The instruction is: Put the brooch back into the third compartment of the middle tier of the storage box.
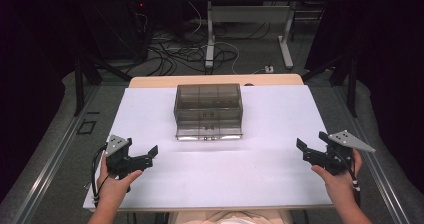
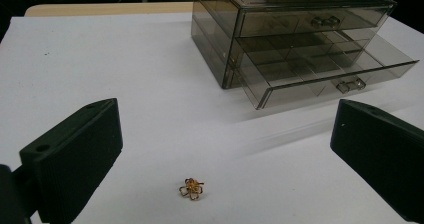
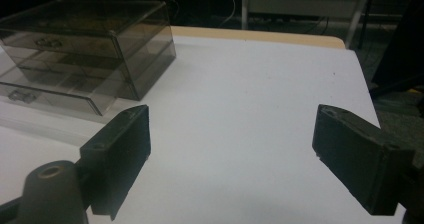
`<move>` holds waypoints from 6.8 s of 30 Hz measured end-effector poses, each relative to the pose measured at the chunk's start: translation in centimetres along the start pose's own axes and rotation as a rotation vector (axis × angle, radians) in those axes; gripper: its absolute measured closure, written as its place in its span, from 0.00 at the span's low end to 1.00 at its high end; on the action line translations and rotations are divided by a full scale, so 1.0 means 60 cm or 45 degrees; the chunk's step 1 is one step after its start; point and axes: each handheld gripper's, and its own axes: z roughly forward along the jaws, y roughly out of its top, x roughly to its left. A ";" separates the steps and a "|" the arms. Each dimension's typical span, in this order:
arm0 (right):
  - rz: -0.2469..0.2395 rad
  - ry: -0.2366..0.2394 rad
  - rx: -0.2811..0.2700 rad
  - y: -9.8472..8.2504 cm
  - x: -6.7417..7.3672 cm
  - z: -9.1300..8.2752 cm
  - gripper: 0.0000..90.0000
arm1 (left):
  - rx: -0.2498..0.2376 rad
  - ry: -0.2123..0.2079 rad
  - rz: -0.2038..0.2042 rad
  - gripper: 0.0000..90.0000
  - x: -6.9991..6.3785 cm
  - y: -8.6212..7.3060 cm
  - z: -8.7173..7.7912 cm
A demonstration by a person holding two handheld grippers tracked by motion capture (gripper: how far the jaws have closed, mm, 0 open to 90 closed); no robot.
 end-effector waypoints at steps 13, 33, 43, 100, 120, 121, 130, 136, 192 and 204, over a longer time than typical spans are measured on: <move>-0.009 0.020 0.046 -0.007 0.000 0.015 0.18 | 0.013 0.028 -0.028 0.01 -0.004 0.020 -0.005; -0.036 0.031 0.088 -0.010 0.003 0.023 0.18 | 0.078 0.015 0.004 0.13 0.013 0.051 0.005; -0.023 0.034 0.102 -0.013 0.002 0.025 0.18 | 0.131 -0.008 -0.036 0.18 0.033 0.056 0.020; -0.010 0.049 0.142 -0.019 -0.001 0.033 0.18 | 0.528 -0.030 -0.154 0.50 0.052 0.016 0.089; -0.008 0.054 0.148 -0.021 -0.001 0.036 0.18 | 0.619 -0.041 -0.202 0.58 0.053 0.005 0.104; -0.016 0.055 0.147 -0.021 -0.002 0.037 0.18 | 0.623 -0.040 -0.201 0.58 0.053 0.004 0.105; -0.006 0.055 0.166 -0.021 -0.001 0.036 0.18 | 0.665 -0.041 -0.204 0.63 0.053 -0.002 0.111; 0.000 0.056 0.152 -0.022 0.000 0.038 0.18 | 0.670 -0.032 -0.203 0.66 0.054 -0.004 0.112; -0.002 0.052 0.161 -0.022 -0.001 0.038 0.18 | 0.656 -0.011 -0.240 0.78 0.056 -0.003 0.108; -0.016 0.062 0.158 -0.022 -0.002 0.038 0.18 | 0.608 0.003 -0.239 0.78 0.056 0.007 0.097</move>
